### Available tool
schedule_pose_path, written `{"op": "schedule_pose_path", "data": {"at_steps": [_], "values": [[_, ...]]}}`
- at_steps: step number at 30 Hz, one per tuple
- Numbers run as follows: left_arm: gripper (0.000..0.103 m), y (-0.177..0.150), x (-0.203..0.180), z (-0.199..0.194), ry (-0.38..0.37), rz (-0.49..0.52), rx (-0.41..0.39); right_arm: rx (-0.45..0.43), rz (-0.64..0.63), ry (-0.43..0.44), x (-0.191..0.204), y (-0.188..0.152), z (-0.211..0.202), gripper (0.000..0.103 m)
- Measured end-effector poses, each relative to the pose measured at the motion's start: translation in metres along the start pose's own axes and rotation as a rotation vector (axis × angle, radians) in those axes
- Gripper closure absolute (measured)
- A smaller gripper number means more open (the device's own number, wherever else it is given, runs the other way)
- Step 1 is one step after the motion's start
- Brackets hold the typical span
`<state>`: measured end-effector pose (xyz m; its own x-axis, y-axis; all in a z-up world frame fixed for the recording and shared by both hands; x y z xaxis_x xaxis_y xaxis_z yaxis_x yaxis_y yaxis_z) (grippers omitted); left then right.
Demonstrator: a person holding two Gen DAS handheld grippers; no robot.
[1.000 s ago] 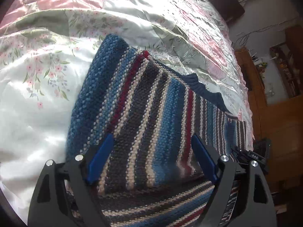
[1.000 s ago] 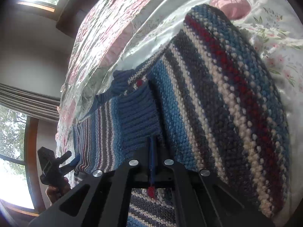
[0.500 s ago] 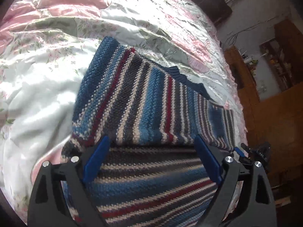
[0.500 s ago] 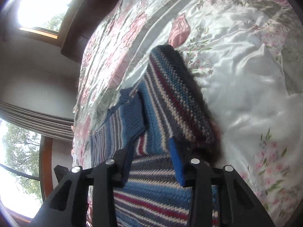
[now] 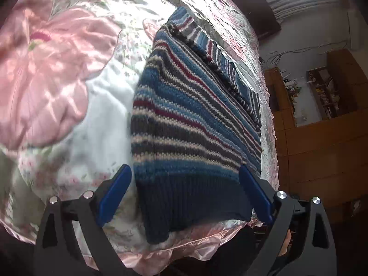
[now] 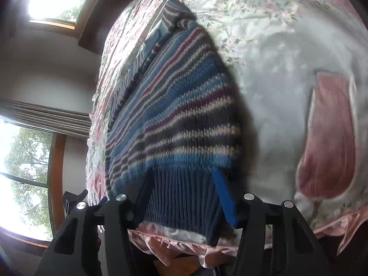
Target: Fold small clothes
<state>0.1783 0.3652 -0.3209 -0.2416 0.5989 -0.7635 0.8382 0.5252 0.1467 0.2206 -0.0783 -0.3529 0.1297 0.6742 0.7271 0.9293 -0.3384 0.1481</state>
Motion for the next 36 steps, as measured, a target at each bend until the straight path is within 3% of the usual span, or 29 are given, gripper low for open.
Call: {"op": "schedule_pose_path", "data": {"at_steps": [6, 12, 19, 23, 26, 27, 29, 30, 31, 36], "values": [[0.009, -0.04, 0.012, 0.016, 0.01, -0.026, 0.056, -0.005, 0.067, -0.019, -0.019, -0.031, -0.012, 0.045], [0.009, -0.053, 0.01, 0.025, -0.066, -0.107, 0.077, 0.016, 0.114, -0.016, -0.031, -0.045, -0.012, 0.045], [0.013, -0.057, 0.008, 0.035, -0.096, -0.17, 0.102, 0.049, 0.13, -0.006, -0.027, -0.052, 0.004, 0.046], [0.046, -0.06, 0.014, 0.039, -0.077, -0.197, 0.122, 0.06, 0.155, 0.022, -0.024, -0.053, 0.013, 0.047], [0.056, -0.06, 0.019, 0.039, -0.062, -0.22, 0.115, 0.064, 0.167, 0.035, -0.022, -0.052, 0.019, 0.05], [0.06, -0.06, 0.022, 0.04, -0.059, -0.233, 0.116, 0.066, 0.164, 0.029, -0.023, -0.051, 0.021, 0.055], [0.086, -0.059, 0.029, 0.04, -0.044, -0.266, 0.108, 0.067, 0.157, 0.018, -0.024, -0.052, 0.023, 0.072], [0.093, -0.058, 0.033, 0.038, -0.037, -0.277, 0.099, 0.067, 0.154, 0.017, -0.024, -0.052, 0.022, 0.089], [0.095, -0.058, 0.035, 0.037, -0.031, -0.283, 0.091, 0.061, 0.151, 0.016, -0.025, -0.052, 0.021, 0.093], [0.096, -0.057, 0.031, 0.023, -0.046, -0.28, 0.056, 0.032, 0.137, 0.046, -0.018, -0.053, 0.006, 0.095]]}}
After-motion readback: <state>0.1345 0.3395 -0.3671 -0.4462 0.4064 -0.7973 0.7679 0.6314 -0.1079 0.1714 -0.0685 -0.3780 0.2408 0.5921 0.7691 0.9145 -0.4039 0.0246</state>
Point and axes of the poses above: each gripper's, at about its wrist camera, not at the fingertips, and z roughly the way its jaws point, x to its left, y to its top, the point moved 10 cm from there along z, roughly the way its jaws point
